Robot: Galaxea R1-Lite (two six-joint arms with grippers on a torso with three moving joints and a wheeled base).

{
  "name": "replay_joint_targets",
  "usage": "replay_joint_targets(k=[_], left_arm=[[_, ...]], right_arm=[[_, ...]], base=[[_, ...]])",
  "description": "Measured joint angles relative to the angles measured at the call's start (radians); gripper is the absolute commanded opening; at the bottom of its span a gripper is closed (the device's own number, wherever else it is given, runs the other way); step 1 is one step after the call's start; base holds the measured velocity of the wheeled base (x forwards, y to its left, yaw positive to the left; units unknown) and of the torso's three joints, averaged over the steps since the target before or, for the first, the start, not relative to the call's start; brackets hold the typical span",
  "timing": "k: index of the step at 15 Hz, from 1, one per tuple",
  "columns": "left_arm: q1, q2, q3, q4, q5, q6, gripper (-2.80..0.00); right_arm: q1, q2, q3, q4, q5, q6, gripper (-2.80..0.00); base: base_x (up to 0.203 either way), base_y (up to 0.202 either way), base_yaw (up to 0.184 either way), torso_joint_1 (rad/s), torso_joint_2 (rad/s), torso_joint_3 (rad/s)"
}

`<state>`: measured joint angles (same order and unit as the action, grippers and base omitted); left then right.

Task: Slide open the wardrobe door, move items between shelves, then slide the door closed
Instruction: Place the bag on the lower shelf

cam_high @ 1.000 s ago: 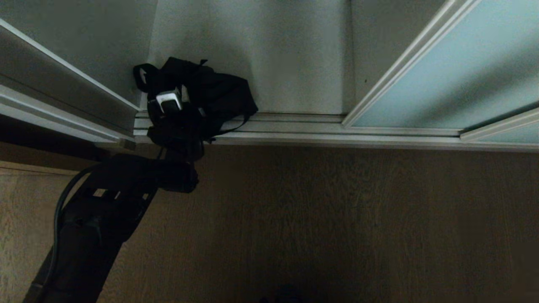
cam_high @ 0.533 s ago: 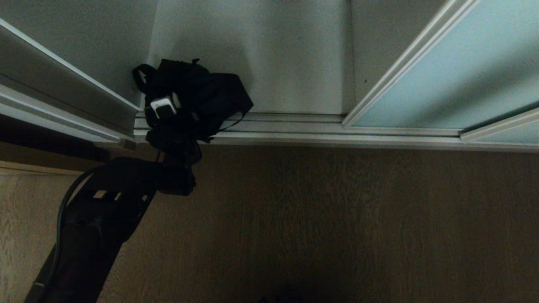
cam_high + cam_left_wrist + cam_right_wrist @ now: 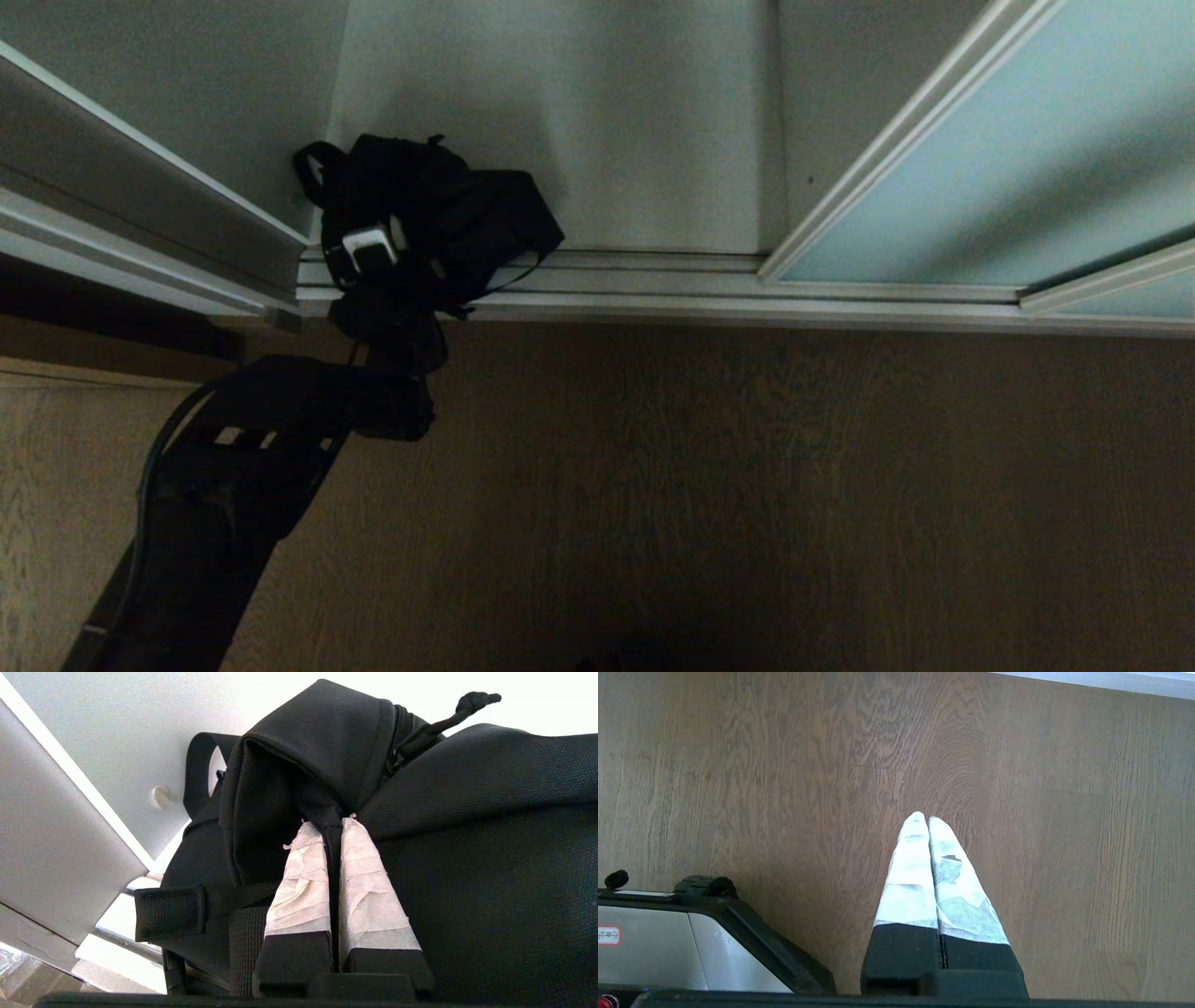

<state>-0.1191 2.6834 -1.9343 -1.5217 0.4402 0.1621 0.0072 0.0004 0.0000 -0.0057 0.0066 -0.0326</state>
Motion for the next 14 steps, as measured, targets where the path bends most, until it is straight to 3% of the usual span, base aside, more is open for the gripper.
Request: replay_joint_targets(k=[7, 14], left_arm=[[-0.002, -0.007, 0.0, 0.001, 0.0, 0.015, -2.8], [-0.006, -0.008, 0.0, 0.001, 0.004, 0.015, -2.8]], right_arm=[[0.0, 0.0, 0.0, 0.0, -0.001, 0.0, -2.8], [0.0, 0.0, 0.0, 0.0, 0.0, -0.001, -2.8]], base=[[0.0, 0.0, 0.0, 0.0, 0.0, 0.0], [0.181, 0.0, 0.0, 0.001, 0.0, 0.004]])
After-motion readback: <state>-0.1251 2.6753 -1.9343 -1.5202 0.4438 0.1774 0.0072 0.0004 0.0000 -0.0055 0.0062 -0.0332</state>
